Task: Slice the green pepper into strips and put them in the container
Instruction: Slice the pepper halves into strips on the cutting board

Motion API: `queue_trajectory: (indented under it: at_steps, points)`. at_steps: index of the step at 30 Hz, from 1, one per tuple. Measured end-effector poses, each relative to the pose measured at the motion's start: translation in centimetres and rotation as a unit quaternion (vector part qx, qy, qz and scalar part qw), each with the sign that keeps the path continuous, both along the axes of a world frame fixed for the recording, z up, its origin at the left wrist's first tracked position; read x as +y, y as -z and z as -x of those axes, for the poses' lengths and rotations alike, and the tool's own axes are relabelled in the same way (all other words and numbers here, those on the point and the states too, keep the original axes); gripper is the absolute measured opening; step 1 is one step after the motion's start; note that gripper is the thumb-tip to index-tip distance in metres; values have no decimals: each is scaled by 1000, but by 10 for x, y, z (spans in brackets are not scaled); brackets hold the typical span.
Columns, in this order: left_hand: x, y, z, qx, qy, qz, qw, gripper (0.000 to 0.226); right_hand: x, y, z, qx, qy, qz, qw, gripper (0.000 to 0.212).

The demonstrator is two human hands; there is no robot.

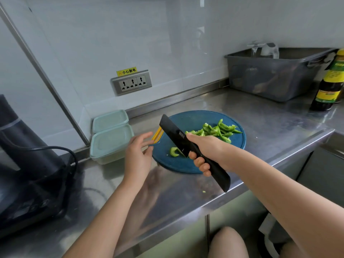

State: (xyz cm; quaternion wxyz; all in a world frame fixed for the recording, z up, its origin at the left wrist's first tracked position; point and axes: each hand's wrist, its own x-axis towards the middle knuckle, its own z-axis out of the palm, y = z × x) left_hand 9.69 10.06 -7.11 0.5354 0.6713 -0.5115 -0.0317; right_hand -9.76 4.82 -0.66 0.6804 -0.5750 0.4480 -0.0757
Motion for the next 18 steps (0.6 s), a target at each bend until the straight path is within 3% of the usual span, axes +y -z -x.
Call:
queue_trajectory:
  at_steps: [6,9,12,18]
  points:
    - [4,-6,-3,15,-21,5,1000,28,14,11,-12,24,-66,-46,996,56]
    - [8,-9,-7,-22,-59,-51,997,20,17,12,-12,26,-84,-48,995,56]
    - [14,-10,-7,-53,-74,-136,987,3,12,4,-7,11,-55,-15,998,56]
    - [18,-13,9,-44,27,-187,981,19,-9,-22,15,78,0,132,988,56]
